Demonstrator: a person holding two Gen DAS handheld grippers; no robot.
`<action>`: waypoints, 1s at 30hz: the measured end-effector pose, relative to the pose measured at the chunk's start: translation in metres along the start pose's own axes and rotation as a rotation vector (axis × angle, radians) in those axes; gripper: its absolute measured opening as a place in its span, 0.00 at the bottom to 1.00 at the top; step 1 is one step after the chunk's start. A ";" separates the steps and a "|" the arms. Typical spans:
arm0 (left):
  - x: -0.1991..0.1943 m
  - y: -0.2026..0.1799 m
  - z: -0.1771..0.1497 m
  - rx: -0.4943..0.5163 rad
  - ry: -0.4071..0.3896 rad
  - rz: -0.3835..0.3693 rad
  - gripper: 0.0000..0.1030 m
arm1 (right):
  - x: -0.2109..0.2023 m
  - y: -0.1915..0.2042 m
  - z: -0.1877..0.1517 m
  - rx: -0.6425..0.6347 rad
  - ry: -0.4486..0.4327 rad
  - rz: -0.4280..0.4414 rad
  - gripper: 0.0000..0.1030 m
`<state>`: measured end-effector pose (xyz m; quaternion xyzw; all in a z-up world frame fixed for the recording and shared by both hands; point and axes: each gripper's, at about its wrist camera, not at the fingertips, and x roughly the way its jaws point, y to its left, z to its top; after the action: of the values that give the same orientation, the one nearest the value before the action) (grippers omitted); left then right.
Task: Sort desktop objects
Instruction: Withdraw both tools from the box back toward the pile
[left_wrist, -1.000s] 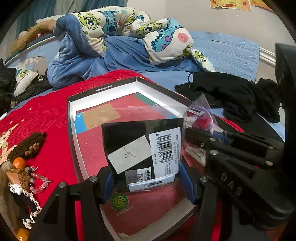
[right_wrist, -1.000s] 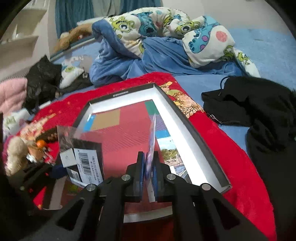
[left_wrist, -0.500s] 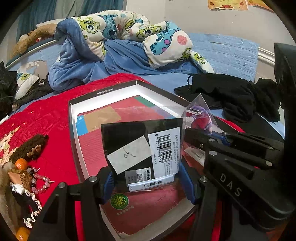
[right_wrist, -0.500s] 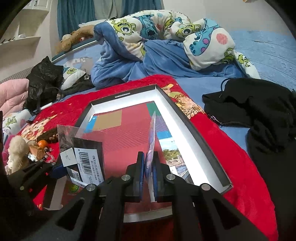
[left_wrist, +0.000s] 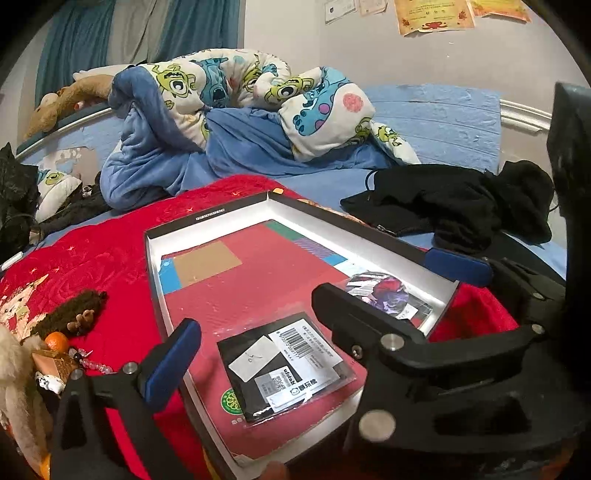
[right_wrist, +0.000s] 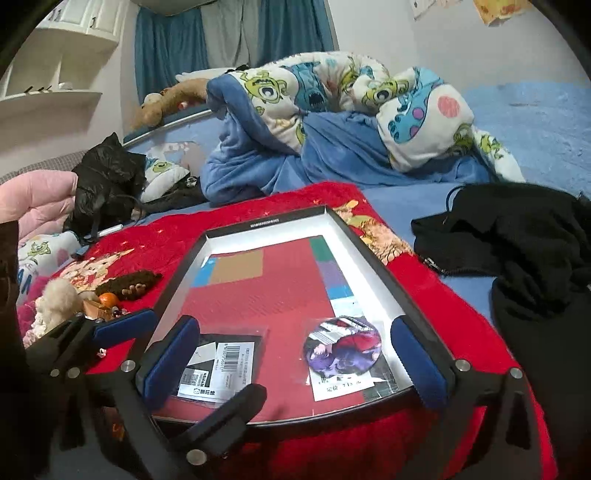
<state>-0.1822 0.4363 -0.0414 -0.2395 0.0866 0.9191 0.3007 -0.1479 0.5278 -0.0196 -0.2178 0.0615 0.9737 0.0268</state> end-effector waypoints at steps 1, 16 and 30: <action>0.000 0.000 0.000 -0.001 0.000 0.000 1.00 | 0.000 0.000 0.000 -0.001 0.001 -0.001 1.00; -0.001 0.000 0.000 0.001 -0.003 0.002 1.00 | 0.000 0.000 0.000 0.002 -0.001 -0.002 1.00; -0.039 0.005 0.006 -0.024 -0.104 -0.001 1.00 | -0.032 0.017 0.014 -0.009 -0.066 -0.059 1.00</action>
<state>-0.1603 0.4144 -0.0172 -0.1948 0.0598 0.9312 0.3024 -0.1264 0.5117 0.0082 -0.1874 0.0497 0.9794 0.0563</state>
